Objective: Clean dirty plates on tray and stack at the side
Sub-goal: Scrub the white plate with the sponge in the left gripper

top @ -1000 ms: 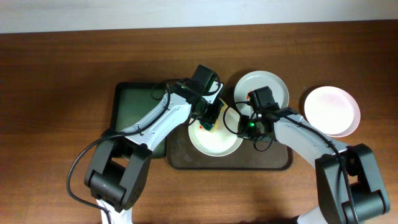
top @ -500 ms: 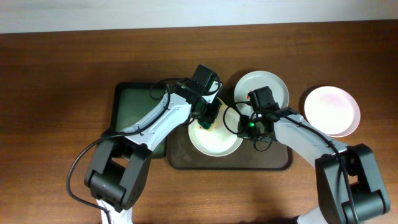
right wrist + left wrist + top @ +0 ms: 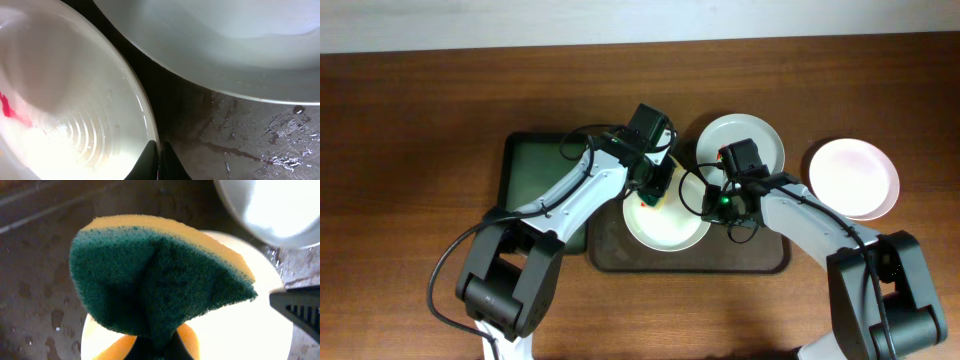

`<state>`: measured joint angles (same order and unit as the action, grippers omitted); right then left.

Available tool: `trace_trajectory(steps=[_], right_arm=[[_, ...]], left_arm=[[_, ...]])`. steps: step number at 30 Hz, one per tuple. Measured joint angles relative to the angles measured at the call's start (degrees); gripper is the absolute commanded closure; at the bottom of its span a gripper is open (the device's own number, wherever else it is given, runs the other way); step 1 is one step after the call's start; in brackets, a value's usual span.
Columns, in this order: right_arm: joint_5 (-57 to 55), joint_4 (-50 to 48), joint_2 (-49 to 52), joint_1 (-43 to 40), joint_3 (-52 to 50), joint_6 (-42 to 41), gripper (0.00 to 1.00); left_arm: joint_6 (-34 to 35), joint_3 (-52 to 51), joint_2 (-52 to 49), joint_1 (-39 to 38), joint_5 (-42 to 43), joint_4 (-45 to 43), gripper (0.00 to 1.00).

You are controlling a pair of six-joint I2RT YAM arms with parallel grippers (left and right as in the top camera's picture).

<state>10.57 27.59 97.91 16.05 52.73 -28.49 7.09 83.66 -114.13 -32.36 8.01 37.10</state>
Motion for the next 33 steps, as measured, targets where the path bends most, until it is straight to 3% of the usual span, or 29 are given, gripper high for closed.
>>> trace_trajectory(steps=[15, 33], right_arm=[[0.0, 0.0, 0.0, 0.0, 0.0, 0.0, 0.96], [1.0, 0.3, 0.0, 0.0, 0.0, 0.2, 0.96]], left_arm=[[0.0, -0.1, -5.3, -0.2, -1.9, -6.6, 1.0], [0.0, 1.3, -5.6, 0.1, 0.3, 4.4, 1.0]])
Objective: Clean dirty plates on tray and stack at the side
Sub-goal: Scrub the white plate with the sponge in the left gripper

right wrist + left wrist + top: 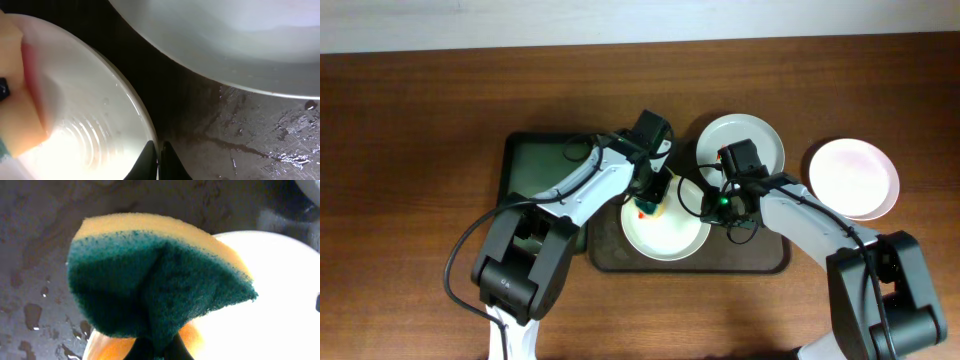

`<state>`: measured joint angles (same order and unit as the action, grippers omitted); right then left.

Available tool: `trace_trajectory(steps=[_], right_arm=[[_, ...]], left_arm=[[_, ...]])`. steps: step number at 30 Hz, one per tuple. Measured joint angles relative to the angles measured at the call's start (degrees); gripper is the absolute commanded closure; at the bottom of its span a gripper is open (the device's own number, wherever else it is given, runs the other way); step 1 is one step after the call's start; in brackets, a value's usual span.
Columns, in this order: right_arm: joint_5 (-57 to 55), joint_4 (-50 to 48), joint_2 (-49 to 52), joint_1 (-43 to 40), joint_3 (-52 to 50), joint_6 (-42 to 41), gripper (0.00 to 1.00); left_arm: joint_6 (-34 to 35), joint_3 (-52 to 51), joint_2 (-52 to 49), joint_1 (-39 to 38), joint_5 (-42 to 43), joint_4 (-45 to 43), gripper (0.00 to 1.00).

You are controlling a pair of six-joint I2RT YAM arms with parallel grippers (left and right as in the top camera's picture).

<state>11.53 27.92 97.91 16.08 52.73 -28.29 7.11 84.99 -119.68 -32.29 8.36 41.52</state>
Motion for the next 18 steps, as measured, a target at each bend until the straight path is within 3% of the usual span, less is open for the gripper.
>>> trace_trajectory(steps=[18], right_arm=[[0.5, 0.1, 0.0, 0.0, 0.0, 0.4, 0.96]], left_arm=[[0.0, 0.0, 0.7, 0.1, 3.9, 8.1, 1.0]])
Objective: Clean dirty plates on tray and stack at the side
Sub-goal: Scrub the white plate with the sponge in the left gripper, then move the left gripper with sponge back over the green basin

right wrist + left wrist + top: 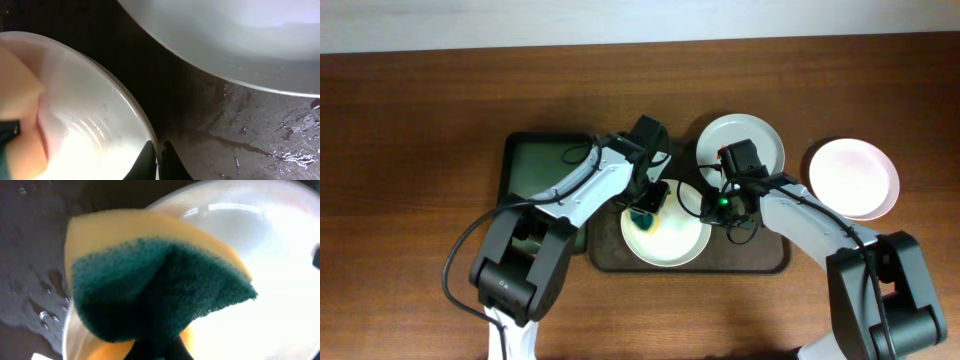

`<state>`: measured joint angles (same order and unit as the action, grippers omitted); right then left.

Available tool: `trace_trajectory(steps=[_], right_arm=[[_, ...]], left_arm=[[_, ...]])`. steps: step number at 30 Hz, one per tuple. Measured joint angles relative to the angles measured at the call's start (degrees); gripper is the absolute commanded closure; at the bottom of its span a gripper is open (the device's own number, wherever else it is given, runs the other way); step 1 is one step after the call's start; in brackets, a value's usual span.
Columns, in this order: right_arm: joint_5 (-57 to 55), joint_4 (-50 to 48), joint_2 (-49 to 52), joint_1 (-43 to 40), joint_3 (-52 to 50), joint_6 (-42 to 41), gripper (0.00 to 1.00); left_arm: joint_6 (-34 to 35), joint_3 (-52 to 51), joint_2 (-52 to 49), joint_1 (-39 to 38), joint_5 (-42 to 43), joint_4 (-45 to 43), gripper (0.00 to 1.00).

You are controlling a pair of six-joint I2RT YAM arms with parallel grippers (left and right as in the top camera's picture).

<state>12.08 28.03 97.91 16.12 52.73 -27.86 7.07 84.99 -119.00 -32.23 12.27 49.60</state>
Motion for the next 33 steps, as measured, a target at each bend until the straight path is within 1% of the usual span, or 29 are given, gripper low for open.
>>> trace_trajectory(steps=[5, 9, 11, 13, 15, 16, 18, 19, 22, 26, 30, 33], right_arm=[[-0.5, -0.7, 0.1, 0.0, 0.0, -0.7, 0.96], [-0.5, -0.7, 0.1, 0.0, 0.0, -0.7, 0.96], [-0.5, -0.7, 0.1, 0.0, 0.0, -0.7, 0.96], [-0.5, -0.7, 0.1, 0.0, 0.0, -0.7, 0.96], [-0.5, -0.7, 0.1, 0.0, 0.0, -0.7, 0.87], [-0.5, -0.6, 0.1, 0.0, 0.0, -0.7, 0.8], [-0.5, -0.2, 0.1, 0.0, 0.0, -0.6, 0.77], [-0.5, 0.0, 0.1, 0.0, 0.0, -0.8, 0.73], [-0.5, 0.3, 0.1, 0.0, 0.0, -0.8, 0.71], [-0.5, 0.4, 0.2, 0.0, 0.0, -0.8, 0.69], [-0.7, 0.4, 0.2, 0.0, 0.0, -0.9, 0.69], [-0.7, 0.4, 0.3, 0.0, 0.0, -0.9, 0.7]], left_arm=[[0.0, -1.2, 4.0, 0.0, 3.0, 1.9, 1.0], [0.0, -0.7, 12.0, -0.1, 4.9, 1.6, 1.0], [0.0, 0.1, 15.7, -0.1, 4.2, 0.9, 1.0], [0.9, 1.1, 19.6, -0.1, 1.4, 0.1, 1.0], [3.1, 1.6, 21.9, -0.1, -3.3, 0.7, 1.0], [4.0, 1.7, 22.4, -0.1, -5.1, 1.2, 1.0], [6.6, 1.7, 22.9, 0.7, -10.0, 4.1, 1.0], [7.4, 1.7, 22.9, 1.3, -11.3, 5.2, 1.0], [9.2, 1.7, 22.9, 5.8, -14.8, 10.2, 1.0], [10.3, 1.7, 22.9, 14.4, -16.3, 15.5, 1.0], [10.8, 1.7, 22.9, 22.3, -15.2, 19.7, 1.0], [10.5, 1.7, 22.9, 25.3, -13.0, 20.5, 1.0]])
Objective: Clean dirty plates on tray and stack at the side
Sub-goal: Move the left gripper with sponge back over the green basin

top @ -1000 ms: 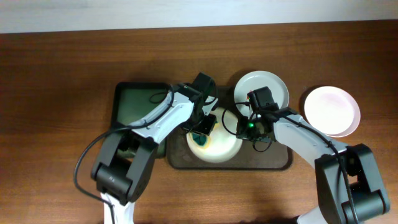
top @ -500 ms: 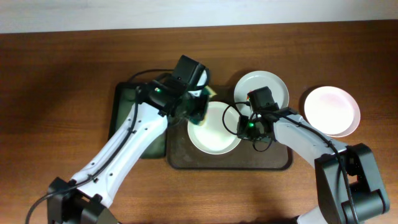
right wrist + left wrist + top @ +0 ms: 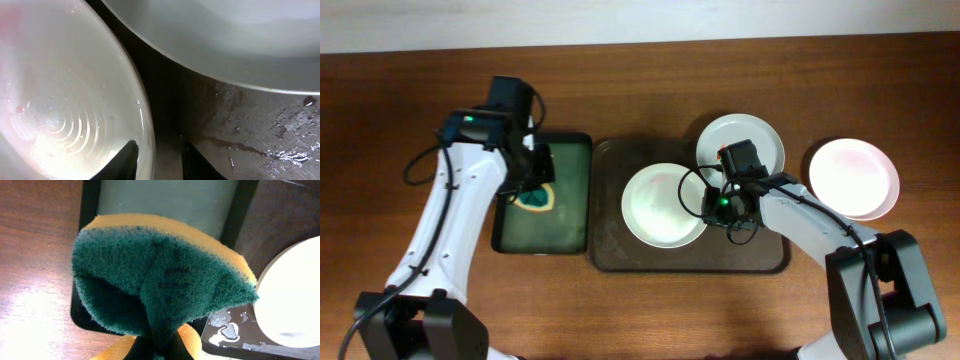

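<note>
A white plate (image 3: 665,205) lies on the dark brown tray (image 3: 690,262); a faint pink trace shows on the plate (image 3: 60,100) in the right wrist view. My right gripper (image 3: 718,204) is open, one finger over the plate's rim, the other outside on the tray; right gripper (image 3: 159,161). A second white plate (image 3: 740,143) overlaps the tray's far right corner. My left gripper (image 3: 532,178) is shut on a green and yellow sponge (image 3: 534,197) above the green basin (image 3: 570,190); in the wrist view the sponge (image 3: 160,275) fills the frame above the left gripper (image 3: 160,352).
A pink plate (image 3: 853,178) sits on the wooden table to the right of the tray. Water puddles lie on the brown tray (image 3: 225,330) near its left edge. The green basin adjoins the tray's left side.
My left gripper has moved with the sponge from the white plate to above the green basin at the left. My right gripper, shut on the plate's rim before, is now open astride it.
At first the sponge was at the plate's far edge, a red stain showed on the plate, and my right gripper pinched its rim. Then the sponge was on the plate at two moments. Now the plate looks nearly white and the sponge is over the basin.
</note>
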`<state>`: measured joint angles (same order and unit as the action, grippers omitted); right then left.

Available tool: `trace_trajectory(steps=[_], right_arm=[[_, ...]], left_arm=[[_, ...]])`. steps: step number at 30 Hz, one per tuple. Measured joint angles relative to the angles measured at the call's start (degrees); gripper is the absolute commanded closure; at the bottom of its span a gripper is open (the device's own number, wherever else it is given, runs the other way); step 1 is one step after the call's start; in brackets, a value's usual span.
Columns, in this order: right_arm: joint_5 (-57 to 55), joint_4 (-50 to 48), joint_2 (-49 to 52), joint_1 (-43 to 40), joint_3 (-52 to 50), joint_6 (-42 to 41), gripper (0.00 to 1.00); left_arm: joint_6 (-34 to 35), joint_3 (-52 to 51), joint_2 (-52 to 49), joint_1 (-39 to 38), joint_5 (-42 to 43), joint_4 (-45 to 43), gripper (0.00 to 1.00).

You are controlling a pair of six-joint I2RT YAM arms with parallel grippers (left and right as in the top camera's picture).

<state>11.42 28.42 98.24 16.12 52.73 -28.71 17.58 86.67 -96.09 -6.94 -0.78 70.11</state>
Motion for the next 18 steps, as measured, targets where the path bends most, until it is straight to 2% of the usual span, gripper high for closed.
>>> trace_trajectory(steps=[2, 3, 7, 14, 18], right_arm=[[0.0, 0.0, 0.5, 0.0, 0.0, 0.0, 0.71], [0.0, 0.0, 0.7, 0.0, 0.1, 0.0, 0.75], [0.2, -0.2, 1.6, 0.0, 0.7, 0.0, 0.96], [1.1, -1.1, 1.9, 0.3, 1.0, -0.5, 0.96], [1.4, 3.5, 2.4, 0.3, 3.8, -0.4, 0.96]], left_arm=[[0.0, 0.0, 0.0, 1.2, 0.7, 0.2, 1.0], [0.0, 0.0, 0.0, 1.6, 0.8, 0.2, 1.0], [0.0, 0.0, 0.0, 2.7, 0.0, -0.4, 1.0], [0.0, 0.0, 0.0, 6.4, -1.2, -0.7, 1.0], [0.5, 0.0, 0.0, 9.3, -0.3, -1.9, 1.0]])
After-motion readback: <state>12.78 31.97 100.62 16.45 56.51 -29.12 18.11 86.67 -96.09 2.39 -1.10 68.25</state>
